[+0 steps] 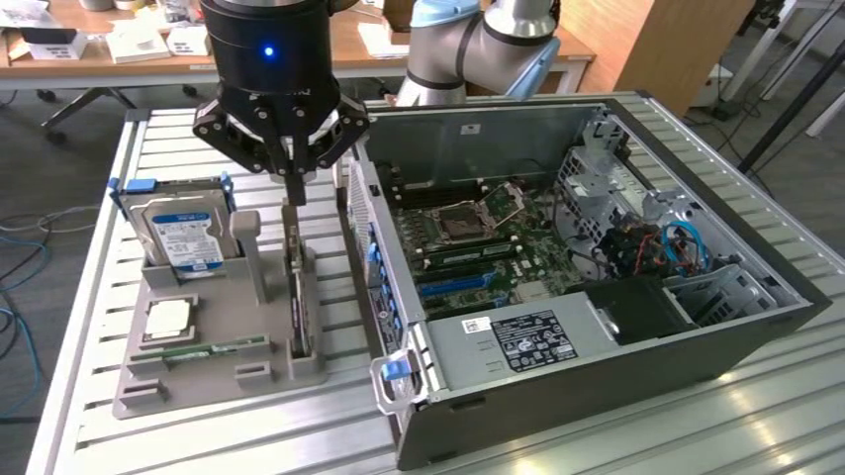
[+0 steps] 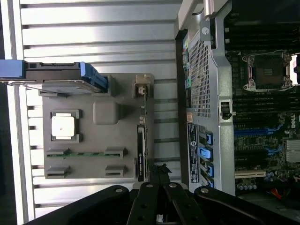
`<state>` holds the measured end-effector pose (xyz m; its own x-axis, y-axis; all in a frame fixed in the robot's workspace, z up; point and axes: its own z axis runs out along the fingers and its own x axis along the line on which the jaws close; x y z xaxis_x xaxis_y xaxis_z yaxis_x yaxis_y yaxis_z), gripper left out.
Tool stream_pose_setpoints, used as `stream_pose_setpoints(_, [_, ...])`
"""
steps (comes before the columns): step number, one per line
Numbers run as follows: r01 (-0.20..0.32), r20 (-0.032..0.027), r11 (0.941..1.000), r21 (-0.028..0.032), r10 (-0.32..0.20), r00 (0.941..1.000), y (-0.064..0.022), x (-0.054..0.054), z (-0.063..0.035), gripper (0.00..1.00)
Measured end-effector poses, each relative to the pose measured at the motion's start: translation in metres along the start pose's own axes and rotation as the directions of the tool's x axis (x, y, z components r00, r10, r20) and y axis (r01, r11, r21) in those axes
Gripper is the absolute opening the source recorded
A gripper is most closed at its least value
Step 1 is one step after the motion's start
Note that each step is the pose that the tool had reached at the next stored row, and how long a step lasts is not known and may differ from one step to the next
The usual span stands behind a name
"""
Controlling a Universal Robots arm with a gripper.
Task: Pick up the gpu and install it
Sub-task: 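Pick up the gpu and move the gpu toward the slot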
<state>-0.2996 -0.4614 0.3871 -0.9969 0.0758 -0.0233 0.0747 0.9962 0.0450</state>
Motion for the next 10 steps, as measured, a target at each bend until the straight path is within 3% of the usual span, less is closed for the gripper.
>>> stream_pose_setpoints(7, [0.000,0.0000,1.0000,-0.0001,0.000,1.0000,0.0000,0.0000,0.0000,0.10])
stream_pose_setpoints(10, [0.000,0.0000,1.0000,-0.0001,0.000,1.0000,0.0000,0.0000,0.0000,0.16])
